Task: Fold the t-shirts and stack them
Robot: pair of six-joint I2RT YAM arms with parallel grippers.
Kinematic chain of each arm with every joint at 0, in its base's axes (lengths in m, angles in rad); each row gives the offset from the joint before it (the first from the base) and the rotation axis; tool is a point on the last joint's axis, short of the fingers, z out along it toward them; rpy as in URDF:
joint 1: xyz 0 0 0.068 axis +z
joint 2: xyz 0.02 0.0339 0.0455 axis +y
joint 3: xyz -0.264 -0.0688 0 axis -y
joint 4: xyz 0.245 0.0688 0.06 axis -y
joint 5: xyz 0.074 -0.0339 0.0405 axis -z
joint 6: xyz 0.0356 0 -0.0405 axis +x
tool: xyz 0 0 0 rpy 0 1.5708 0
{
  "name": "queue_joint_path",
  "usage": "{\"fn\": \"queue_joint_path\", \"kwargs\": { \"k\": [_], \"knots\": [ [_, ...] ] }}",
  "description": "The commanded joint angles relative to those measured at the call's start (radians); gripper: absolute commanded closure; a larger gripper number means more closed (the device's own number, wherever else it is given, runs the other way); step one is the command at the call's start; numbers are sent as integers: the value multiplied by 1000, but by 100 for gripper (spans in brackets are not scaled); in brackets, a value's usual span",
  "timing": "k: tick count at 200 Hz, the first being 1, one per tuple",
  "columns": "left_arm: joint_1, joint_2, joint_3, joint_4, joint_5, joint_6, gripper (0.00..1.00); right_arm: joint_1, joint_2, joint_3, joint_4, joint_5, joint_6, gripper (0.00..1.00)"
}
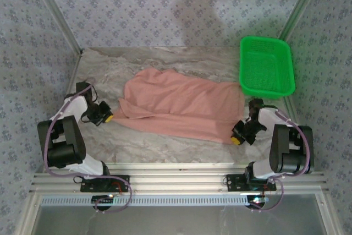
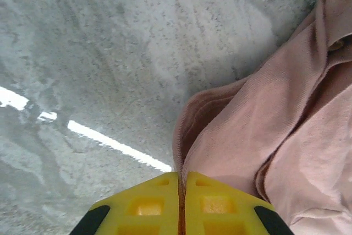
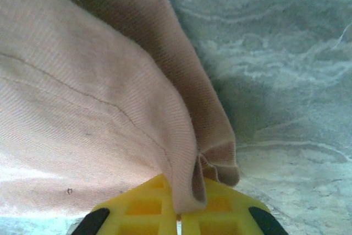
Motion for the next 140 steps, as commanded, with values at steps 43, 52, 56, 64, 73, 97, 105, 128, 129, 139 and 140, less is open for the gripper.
{"fn": "queue_joint_path", "kwargs": {
  "k": [43,52,56,64,73,97,105,128,129,139,140],
  "knots": [
    [-1,5,-14,-91,-93,73,89,8,-12,-35,-7,105,6,93],
    [-1,12,-19,-82,-87,61,81,8,-9,-39,-1,98,6,88],
    [-1,12,-17,-81,-82,56,79,8,-7,-40,0,93,7,84],
    [-4,-4,-12,-81,-79,45,75,9,-13,-35,-5,85,23,77],
    [-10,-40,2,-92,-84,31,68,16,-30,-21,-16,82,26,70],
    [-21,-130,71,-165,-88,10,55,20,-109,24,-78,76,23,52],
    [-39,-161,95,-189,-84,0,53,22,-136,45,-102,67,22,46],
    [-122,-222,129,-207,-19,-76,46,37,-229,98,-135,15,-65,26],
    [-125,-224,128,-205,-17,-81,45,39,-234,101,-135,13,-67,25],
    [-163,-233,109,-181,36,-131,43,54,-283,125,-132,1,-91,17],
    [-165,-233,106,-177,38,-137,43,57,-288,126,-131,0,-91,16]
  ]
}}
